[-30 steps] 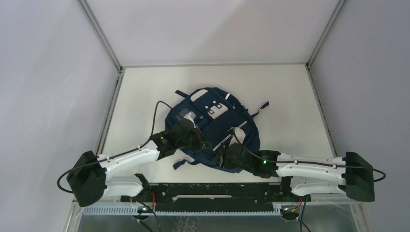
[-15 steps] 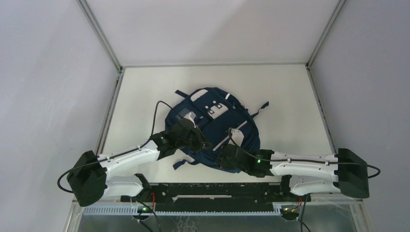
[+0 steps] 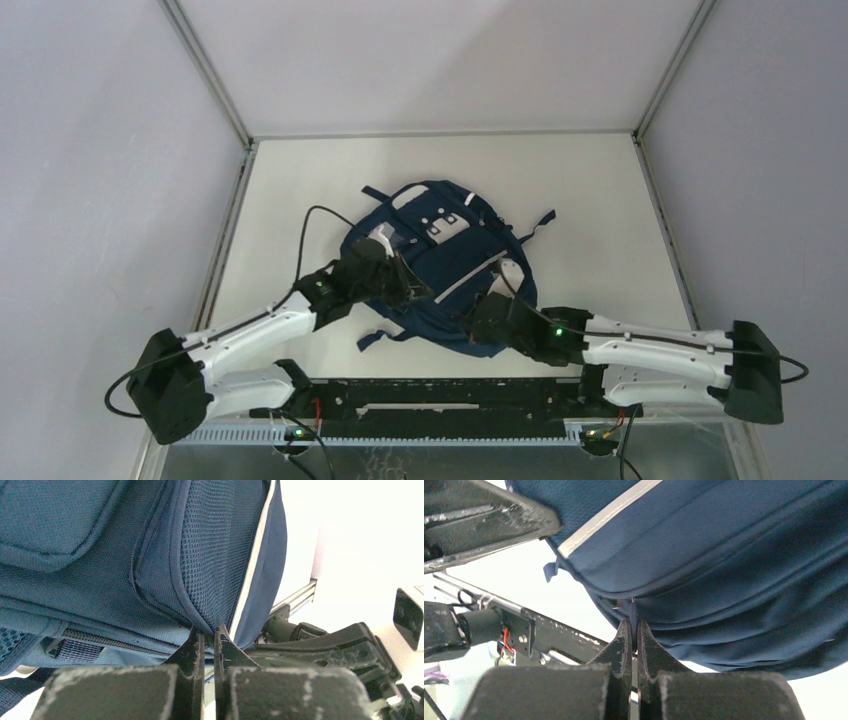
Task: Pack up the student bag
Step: Zip the student bag at the center of the board.
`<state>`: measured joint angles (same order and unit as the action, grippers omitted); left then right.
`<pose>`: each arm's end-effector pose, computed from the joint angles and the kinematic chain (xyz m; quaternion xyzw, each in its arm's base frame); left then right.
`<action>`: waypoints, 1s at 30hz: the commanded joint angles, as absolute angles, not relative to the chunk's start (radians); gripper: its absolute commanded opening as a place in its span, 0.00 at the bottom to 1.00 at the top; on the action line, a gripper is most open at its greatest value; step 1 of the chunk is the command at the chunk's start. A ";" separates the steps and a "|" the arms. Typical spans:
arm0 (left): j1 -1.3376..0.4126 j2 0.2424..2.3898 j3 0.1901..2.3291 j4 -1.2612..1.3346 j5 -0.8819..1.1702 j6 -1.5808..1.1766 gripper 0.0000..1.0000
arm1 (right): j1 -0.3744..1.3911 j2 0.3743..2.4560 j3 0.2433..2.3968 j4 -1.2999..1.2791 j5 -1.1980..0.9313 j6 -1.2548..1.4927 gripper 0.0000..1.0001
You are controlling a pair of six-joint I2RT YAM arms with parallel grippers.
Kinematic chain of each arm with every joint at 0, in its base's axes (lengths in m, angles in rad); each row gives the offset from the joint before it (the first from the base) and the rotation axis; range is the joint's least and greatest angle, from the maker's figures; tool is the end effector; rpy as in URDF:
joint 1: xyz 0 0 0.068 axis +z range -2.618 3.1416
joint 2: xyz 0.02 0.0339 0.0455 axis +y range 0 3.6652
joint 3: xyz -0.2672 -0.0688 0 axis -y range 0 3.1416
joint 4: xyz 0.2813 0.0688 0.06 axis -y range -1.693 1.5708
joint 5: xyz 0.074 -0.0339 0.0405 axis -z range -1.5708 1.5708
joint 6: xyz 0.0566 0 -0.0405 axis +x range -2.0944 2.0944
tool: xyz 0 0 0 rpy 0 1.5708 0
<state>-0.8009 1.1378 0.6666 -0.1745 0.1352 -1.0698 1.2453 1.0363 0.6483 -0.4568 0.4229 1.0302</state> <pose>0.1961 -0.2133 0.2035 -0.0898 0.8889 -0.3942 0.2156 0.1021 0.2298 0.1986 -0.0240 0.9167 0.2328 0.3238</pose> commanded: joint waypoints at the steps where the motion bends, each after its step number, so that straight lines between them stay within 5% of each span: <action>1: -0.717 1.030 0.682 -0.209 0.126 -0.967 0.00 | 1.129 0.940 0.599 -0.542 0.485 0.919 0.00; 18: -0.412 1.052 0.769 -0.383 0.108 -0.695 0.00 | 0.624 1.020 0.454 -0.151 0.345 0.621 0.00; 24: -0.300 1.247 0.949 -0.411 0.133 -0.618 0.00 | 0.667 0.981 0.485 -0.140 0.272 0.620 0.00; 25: -0.291 1.284 0.988 -0.418 0.132 -0.607 0.06 | 0.691 0.977 0.489 -0.147 0.271 0.628 0.00; 28: -0.289 1.398 1.108 -0.464 0.150 -0.567 0.46 | 0.782 0.982 0.508 -0.157 0.272 0.667 0.00; 30: -0.305 1.421 1.175 -0.507 0.171 -0.550 0.54 | 0.850 0.994 0.528 -0.160 0.287 0.690 0.00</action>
